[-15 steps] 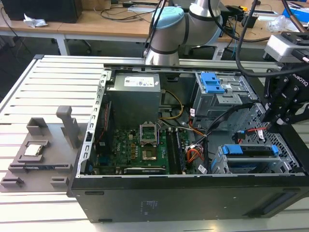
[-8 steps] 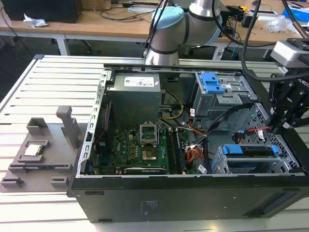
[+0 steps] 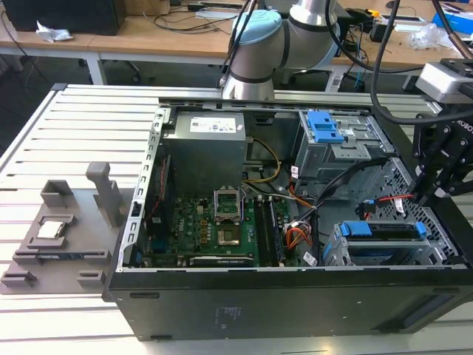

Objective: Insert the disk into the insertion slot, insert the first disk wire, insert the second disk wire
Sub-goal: 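Insert the first disk wire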

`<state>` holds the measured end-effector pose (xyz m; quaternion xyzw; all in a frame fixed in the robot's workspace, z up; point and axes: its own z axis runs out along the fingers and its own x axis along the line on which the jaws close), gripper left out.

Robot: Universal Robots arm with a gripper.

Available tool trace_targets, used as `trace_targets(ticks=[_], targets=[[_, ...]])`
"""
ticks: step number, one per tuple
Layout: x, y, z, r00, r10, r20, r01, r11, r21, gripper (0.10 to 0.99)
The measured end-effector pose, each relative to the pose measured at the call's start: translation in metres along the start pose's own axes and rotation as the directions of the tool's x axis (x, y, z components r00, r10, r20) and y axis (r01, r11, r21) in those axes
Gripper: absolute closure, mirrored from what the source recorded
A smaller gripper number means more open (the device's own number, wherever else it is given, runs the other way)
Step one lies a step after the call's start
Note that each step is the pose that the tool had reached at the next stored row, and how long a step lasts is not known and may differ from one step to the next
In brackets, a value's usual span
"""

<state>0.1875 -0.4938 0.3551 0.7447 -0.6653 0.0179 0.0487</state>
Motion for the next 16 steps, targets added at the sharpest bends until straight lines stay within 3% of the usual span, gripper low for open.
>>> trace_targets(ticks=[1, 3, 8, 12, 16], targets=[[0.0, 0.0, 0.0, 1.0, 0.0, -0.0002, 0.0, 1.0, 0.0, 0.8], [0.0, 0.0, -0.0001, 1.0, 0.0, -0.0008, 0.0, 1.0, 0.0, 0.914], [0.0, 0.0, -0.0001, 1.0, 0.0, -0.0015, 0.0, 1.0, 0.0, 0.914], [0.0006, 0.002, -0.0048, 1.0, 0.0, -0.0013, 0.0, 1.0, 0.001, 0.914], [0.0024, 0.0147, -0.0043, 1.0, 0.0, -0.0007, 0.0, 1.0, 0.004, 0.918]])
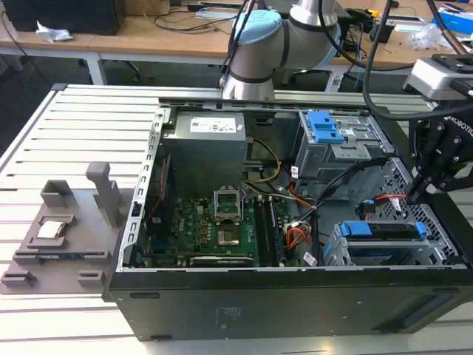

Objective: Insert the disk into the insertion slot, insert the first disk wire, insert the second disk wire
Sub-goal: 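Insert the first disk wire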

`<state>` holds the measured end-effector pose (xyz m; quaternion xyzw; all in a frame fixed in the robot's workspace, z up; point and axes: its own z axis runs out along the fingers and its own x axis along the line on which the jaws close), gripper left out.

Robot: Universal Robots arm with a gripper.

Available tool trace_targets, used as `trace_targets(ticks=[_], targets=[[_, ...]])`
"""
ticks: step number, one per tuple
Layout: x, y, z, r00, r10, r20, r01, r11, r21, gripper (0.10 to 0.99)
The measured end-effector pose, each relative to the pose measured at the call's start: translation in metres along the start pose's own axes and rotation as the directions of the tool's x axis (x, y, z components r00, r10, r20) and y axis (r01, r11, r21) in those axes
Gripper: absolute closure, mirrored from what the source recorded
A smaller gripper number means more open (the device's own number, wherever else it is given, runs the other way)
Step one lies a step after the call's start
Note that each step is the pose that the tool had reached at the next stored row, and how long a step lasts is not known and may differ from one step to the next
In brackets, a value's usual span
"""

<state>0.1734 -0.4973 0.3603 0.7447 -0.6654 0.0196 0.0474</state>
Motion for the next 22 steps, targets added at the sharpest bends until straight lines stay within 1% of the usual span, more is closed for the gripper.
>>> trace_targets(ticks=[2, 3, 6, 8, 10, 14, 15, 16, 17, 18, 22], targets=[[0.0042, 0.004, 0.0007, 1.0, 0.0, 0.0011, 0.0, 1.0, 0.0, 0.918], [0.011, 0.0082, 0.002, 1.0, 0.0, 0.0017, 0.0, 1.0, 0.0, 0.918], [0.022, 0.0139, 0.0054, 1.0, 0.0, 0.0019, 0.0, 1.0, 0.0, 0.918], [0.0257, 0.0168, 0.0095, 1.0, 0.0, 0.0031, 0.0, 1.0, 0.0, 0.918], [0.0256, 0.0172, 0.0119, 0.9996, 0.025, 0.0124, -0.025, 0.9997, -0.001, 0.918], [0.0255, 0.0171, 0.014, 0.9973, 0.07, 0.0227, -0.07, 0.9975, -0.005, 0.918], [0.0254, 0.0175, 0.0143, 0.9967, 0.077, 0.0271, -0.077, 0.997, -0.005, 0.918], [0.0248, 0.0212, 0.0153, 0.9961, 0.078, 0.0406, -0.078, 0.9969, -0.005, 0.918], [0.0245, 0.0234, 0.0159, 0.9959, 0.078, 0.0456, -0.078, 0.9969, -0.005, 0.918], [0.0244, 0.0247, 0.0168, 0.9958, 0.078, 0.0487, -0.078, 0.997, -0.005, 0.918], [0.0267, 0.0252, 0.0195, 0.9957, 0.078, 0.0489, -0.078, 0.9969, -0.005, 0.918]])
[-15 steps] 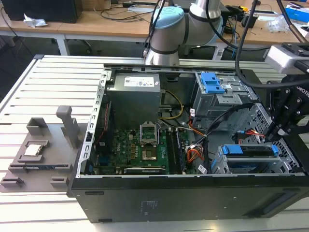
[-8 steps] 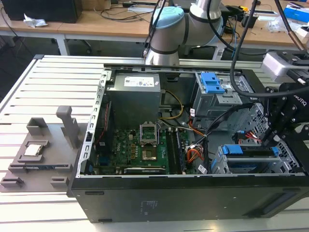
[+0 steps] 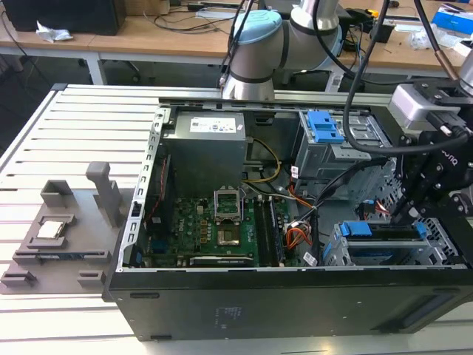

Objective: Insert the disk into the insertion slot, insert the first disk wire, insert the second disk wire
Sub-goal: 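Insert the first disk wire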

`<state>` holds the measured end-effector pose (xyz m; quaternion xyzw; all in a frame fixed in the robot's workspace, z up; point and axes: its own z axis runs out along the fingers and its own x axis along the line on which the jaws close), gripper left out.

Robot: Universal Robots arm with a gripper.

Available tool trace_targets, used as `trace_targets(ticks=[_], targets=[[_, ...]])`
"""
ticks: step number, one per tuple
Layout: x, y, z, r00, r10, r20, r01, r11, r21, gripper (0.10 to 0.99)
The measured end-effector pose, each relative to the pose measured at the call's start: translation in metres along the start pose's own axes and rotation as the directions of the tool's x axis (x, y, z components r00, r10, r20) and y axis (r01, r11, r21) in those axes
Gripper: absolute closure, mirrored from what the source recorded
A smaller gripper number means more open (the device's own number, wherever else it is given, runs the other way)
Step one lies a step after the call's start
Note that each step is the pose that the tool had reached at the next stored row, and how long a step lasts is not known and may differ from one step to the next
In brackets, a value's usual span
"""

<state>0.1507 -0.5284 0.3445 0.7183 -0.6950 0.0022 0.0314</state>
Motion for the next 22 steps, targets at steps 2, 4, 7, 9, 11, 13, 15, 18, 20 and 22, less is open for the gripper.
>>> trace_targets(ticks=[2, 4, 7, 9, 11, 13, 15, 18, 20, 22], targets=[[0.0006, -0.0004, 0.0005, 1.0, 0.001, 0.0001, -0.001, 1.0, 0.0, 0.918], [0.0007, -0.0022, 0.0011, 1.0, 0.001, 0.0003, -0.001, 1.0, 0.0, 0.918], [0.0008, -0.0034, 0.002, 1.0, 0.01, 0.0011, -0.01, 1.0, -0.001, 0.918], [0.0007, -0.0035, 0.0024, 0.9998, 0.021, 0.0016, -0.021, 0.9998, -0.001, 0.918], [0.0007, -0.0035, 0.0028, 0.9995, 0.031, 0.0022, -0.031, 0.9995, -0.002, 0.918], [0.0007, -0.0035, 0.0033, 0.9995, 0.032, 0.0023, -0.032, 0.9995, -0.002, 0.918], [0.0007, -0.0036, 0.0037, 0.9995, 0.031, 0.0023, -0.031, 0.9995, -0.002, 0.918], [0.0005, -0.003, 0.0042, 0.9995, 0.033, 0.0035, -0.033, 0.9995, -0.002, 0.918], [0.0005, -0.0028, 0.0039, 0.9994, 0.035, 0.0032, -0.035, 0.9994, -0.002, 0.918], [0.0006, -0.0029, 0.0051, 0.9994, 0.035, 0.0031, -0.035, 0.9994, -0.002, 0.918]])
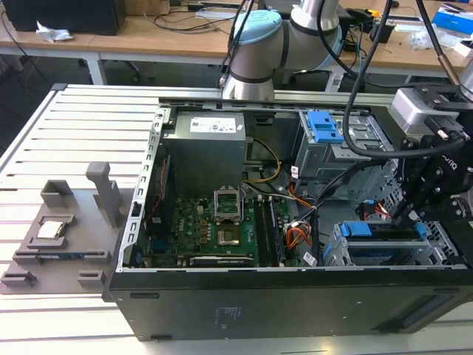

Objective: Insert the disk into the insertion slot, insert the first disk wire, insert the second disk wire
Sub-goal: 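Insert the first disk wire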

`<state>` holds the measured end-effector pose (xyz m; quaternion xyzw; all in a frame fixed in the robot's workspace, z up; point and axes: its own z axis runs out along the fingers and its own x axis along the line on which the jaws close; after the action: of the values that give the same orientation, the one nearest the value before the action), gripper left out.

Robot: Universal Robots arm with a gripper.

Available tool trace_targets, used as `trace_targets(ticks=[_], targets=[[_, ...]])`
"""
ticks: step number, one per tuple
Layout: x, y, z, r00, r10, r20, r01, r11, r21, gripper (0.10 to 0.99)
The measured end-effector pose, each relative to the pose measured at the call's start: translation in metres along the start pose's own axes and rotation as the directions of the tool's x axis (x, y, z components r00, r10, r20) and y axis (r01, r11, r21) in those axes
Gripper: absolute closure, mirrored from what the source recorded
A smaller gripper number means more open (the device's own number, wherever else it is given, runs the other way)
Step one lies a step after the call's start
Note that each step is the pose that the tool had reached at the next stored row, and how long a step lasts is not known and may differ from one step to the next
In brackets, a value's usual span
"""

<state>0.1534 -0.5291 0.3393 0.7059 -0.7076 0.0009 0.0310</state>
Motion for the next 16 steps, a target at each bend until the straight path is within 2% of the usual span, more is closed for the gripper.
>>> trace_targets(ticks=[3, 6, 7, 9, 13, 14, 15, 16], targets=[[0.0024, -0.0002, 0.0038, 1.0, 0.0, 0.0003, 0.0, 1.0, 0.0, 0.918], [0.0028, -0.0001, 0.004, 1.0, 0.0, 0.0004, 0.0, 1.0, 0.0, 0.918], [0.0029, -0.0001, 0.0042, 1.0, 0.0, 0.0008, 0.0, 1.0, 0.0, 0.839], [0.003, 0.0, 0.0018, 1.0, 0.0, 0.0005, 0.0, 1.0, 0.0, 0.839], [0.0028, 0.0008, -0.0187, 1.0, 0.0, -0.0014, 0.0, 1.0, 0.0, 0.839], [0.0027, 0.0009, -0.0218, 1.0, 0.0, -0.0016, 0.0, 1.0, 0.0, 0.851], [0.0026, 0.001, -0.024, 1.0, 0.0, -0.0017, 0.0, 1.0, 0.0, 0.922], [0.0024, 0.0013, -0.0296, 1.0, 0.0, -0.0025, 0.0, 1.0, 0.0, 0.98]])
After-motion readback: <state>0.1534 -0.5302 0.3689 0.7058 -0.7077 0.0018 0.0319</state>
